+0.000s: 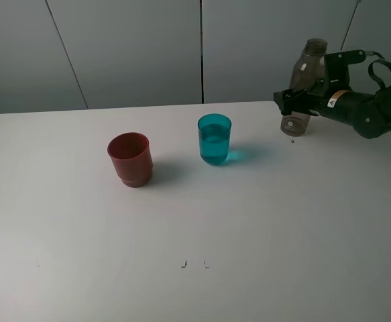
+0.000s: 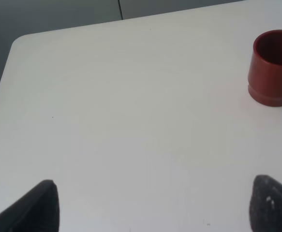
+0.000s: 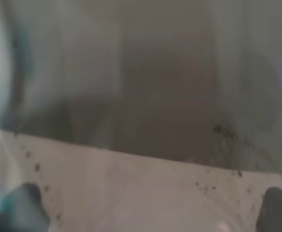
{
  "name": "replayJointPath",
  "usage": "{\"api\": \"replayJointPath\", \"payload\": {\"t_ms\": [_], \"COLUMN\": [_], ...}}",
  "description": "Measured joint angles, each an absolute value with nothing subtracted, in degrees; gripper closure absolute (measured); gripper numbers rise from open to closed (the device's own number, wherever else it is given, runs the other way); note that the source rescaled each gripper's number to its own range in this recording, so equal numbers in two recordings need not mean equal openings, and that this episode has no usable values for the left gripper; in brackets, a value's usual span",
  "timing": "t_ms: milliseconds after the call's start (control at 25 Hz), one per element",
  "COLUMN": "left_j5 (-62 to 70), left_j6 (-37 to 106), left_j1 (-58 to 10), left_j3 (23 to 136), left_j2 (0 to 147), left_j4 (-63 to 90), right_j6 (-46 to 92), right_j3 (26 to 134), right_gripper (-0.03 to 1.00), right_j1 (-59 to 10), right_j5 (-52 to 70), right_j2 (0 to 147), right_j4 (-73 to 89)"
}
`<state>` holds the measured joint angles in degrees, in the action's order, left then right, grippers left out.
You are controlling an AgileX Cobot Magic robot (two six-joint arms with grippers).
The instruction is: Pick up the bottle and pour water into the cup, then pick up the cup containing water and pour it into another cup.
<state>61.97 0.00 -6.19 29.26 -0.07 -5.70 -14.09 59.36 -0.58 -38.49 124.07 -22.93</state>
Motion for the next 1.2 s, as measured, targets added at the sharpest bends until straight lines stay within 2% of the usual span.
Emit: {"api": "replayJointPath", "payload": {"t_ms": [240, 560, 800, 1000, 1200], "left_j5": [61.97, 61.97, 61.97, 61.97, 61.97], "left_j6": [0.0, 0.0, 0.0, 0.0, 0.38], "left_j1": [-6.19, -6.19, -6.19, -6.19, -6.19], "left_j3": [29.26, 29.26, 29.26, 29.26, 29.26], "left_j2": [-0.07, -0.07, -0.07, -0.07, -0.07], "left_j4": [-5.7, -5.7, -5.7, -5.7, -5.7], "right_j6": [-14.28, -14.32, -17.4, -19.04, -19.04], "right_j3": [56.91, 46.82, 38.1, 34.37, 34.15], "right_gripper": [-0.03, -0.03, -0.03, -0.03, -0.03], "right_j1": [-0.58, -0.58, -1.1, -5.8, -7.65], "right_j5": [-32.0, -26.71, -26.57, -26.42, -35.25], "right_j2": [119.26, 109.01, 100.83, 100.15, 104.51], "right_j4": [-23.92, -25.08, -31.72, -41.1, -42.77]}}
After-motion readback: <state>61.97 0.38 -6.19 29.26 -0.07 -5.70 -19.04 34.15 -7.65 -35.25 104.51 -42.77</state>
